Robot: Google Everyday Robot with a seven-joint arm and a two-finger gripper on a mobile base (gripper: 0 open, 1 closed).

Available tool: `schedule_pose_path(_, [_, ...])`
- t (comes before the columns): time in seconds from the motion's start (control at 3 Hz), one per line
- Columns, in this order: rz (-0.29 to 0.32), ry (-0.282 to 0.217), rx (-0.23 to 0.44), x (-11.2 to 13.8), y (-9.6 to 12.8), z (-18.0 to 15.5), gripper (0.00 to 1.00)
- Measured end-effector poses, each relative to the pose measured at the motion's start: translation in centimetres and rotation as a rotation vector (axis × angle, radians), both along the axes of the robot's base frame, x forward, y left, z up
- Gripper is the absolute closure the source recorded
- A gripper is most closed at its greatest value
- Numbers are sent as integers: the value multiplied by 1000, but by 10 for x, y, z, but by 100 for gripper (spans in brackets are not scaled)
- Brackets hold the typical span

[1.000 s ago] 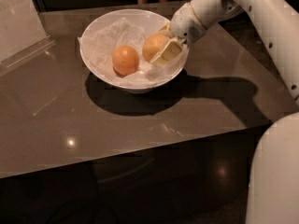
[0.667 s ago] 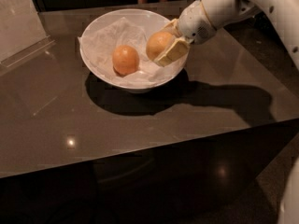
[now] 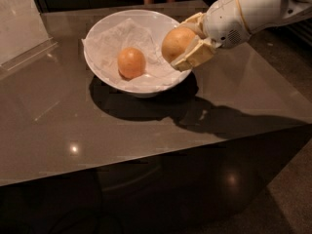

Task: Pick orange from white bowl

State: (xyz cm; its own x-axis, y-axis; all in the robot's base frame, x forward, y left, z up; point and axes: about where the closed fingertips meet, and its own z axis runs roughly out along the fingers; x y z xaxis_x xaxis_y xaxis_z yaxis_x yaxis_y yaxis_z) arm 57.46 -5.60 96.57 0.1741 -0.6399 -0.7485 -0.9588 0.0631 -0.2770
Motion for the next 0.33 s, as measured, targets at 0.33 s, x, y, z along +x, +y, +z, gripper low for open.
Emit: schedule_pose_path(0.33, [-7, -2, -2, -3, -3, 0, 100])
